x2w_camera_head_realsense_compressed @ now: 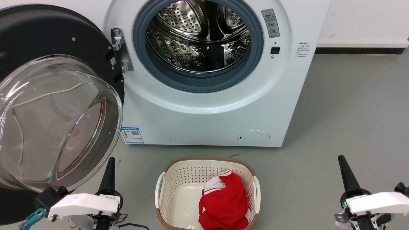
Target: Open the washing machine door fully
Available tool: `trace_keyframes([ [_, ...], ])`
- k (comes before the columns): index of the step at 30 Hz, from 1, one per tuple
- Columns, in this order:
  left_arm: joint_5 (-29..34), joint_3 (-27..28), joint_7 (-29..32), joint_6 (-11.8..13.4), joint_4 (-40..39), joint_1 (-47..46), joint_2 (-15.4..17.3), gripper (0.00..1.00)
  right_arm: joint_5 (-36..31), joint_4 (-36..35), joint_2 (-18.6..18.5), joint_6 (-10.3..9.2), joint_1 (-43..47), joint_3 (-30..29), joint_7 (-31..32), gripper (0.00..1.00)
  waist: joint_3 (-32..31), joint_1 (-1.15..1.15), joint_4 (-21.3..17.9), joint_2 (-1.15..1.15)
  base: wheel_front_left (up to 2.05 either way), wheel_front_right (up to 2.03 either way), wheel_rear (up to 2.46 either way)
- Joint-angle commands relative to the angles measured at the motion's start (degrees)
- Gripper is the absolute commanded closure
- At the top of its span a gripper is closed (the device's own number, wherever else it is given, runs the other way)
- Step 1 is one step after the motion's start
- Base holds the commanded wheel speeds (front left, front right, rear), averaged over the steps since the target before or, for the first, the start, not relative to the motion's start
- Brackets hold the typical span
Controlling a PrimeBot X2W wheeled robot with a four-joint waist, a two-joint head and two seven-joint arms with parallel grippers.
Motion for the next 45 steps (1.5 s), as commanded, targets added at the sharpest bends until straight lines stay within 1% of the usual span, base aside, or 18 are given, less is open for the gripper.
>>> trace_keyframes([
  [1, -1.5, 0.28, 0.42, -0.29, -0.22, -1.33, 0.09, 1.0, 1.6, -0.24, -0.13, 0.0, -1.52, -0.24, 0.28, 1.0, 0.03, 0.0, -0.01, 0.0, 0.0, 0.0, 0.0],
  [22, -12.98, 1.29, 3.38, -1.03, 0.86, -1.93, -0.21, 1.0, 13.16, 1.34, -0.11, -0.01, -3.07, -0.7, 2.52, 1.0, 0.43, 0.0, -0.22, 0.0, 0.0, 0.0, 0.0],
  [45, -23.09, 2.18, 5.98, -1.7, 1.83, -2.68, -0.49, 1.0, 23.29, 2.72, -0.08, -0.01, -4.47, -1.11, 4.59, 1.0, 0.86, 0.0, -0.45, 0.0, 0.0, 0.0, 0.0],
])
